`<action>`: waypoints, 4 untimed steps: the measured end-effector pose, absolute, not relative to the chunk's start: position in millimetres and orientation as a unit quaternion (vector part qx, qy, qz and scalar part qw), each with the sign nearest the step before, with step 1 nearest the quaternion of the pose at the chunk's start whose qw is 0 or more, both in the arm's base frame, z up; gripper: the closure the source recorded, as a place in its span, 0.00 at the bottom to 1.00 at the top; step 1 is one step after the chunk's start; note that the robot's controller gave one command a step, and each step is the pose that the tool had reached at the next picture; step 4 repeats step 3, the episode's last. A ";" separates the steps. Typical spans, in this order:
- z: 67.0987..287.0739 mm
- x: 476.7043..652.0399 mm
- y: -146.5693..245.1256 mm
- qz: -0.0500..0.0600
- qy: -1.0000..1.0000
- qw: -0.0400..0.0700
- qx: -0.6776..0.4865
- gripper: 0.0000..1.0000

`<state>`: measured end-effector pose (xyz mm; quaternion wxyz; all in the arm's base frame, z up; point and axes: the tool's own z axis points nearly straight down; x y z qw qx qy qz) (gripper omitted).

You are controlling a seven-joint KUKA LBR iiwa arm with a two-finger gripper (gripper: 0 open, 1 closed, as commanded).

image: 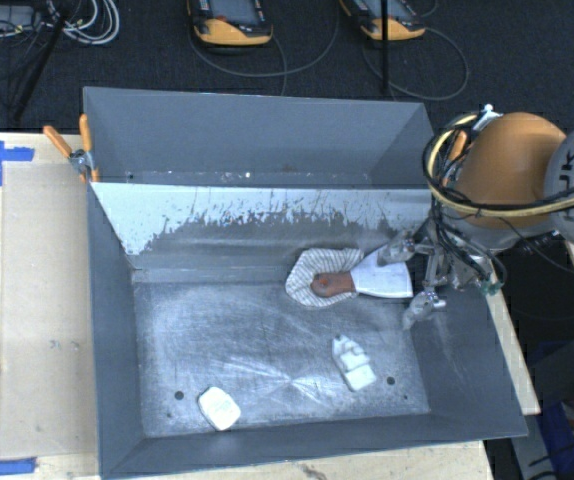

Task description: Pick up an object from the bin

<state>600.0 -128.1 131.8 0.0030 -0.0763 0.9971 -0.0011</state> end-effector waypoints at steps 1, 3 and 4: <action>78.3 619.3 -91.3 -0.001 0.982 0.001 -0.191 1.00; 272.7 617.1 -97.4 0.001 0.982 -0.001 -0.187 1.00; 272.7 617.1 -97.4 0.001 0.982 -0.001 -0.187 1.00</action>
Offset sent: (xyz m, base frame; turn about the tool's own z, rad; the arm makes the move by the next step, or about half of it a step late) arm 0.0000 0.0000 0.0000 0.0000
